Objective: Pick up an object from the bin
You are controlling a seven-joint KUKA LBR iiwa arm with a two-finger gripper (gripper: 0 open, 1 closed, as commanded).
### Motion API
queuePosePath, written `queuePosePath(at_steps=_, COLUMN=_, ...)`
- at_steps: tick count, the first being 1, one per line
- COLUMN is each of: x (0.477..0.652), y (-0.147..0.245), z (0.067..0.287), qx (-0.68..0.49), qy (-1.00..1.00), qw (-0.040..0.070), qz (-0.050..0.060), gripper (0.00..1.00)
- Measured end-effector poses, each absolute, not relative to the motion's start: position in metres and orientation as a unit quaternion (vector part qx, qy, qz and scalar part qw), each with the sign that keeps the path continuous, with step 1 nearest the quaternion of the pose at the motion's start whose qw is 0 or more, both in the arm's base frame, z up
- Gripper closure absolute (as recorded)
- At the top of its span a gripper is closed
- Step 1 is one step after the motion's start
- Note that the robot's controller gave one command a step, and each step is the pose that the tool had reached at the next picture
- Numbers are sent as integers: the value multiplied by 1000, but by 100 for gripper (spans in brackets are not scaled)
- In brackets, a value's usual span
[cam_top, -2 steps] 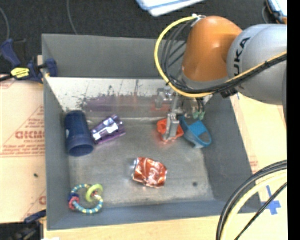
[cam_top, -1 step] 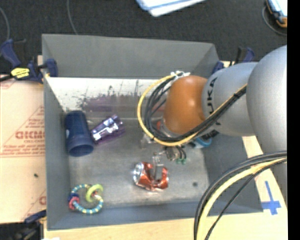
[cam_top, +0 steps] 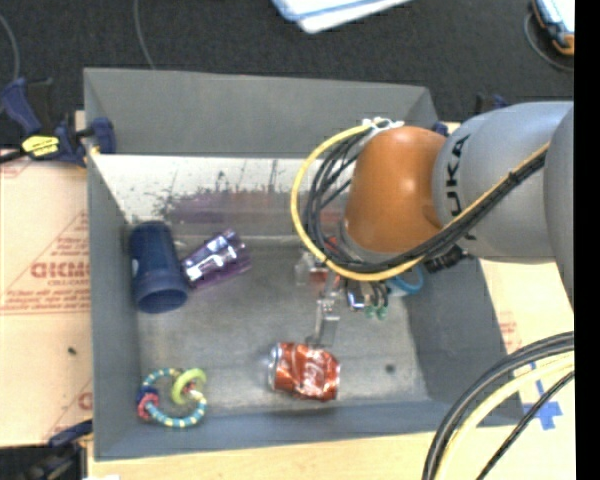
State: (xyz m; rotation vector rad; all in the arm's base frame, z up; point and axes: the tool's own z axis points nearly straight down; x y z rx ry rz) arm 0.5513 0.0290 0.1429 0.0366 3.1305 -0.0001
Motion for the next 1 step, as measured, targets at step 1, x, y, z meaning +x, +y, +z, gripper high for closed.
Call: queuePosePath(at_steps=1, x=544, y=36, z=114, qx=49, qy=999, qw=3, qz=0, gripper=0)
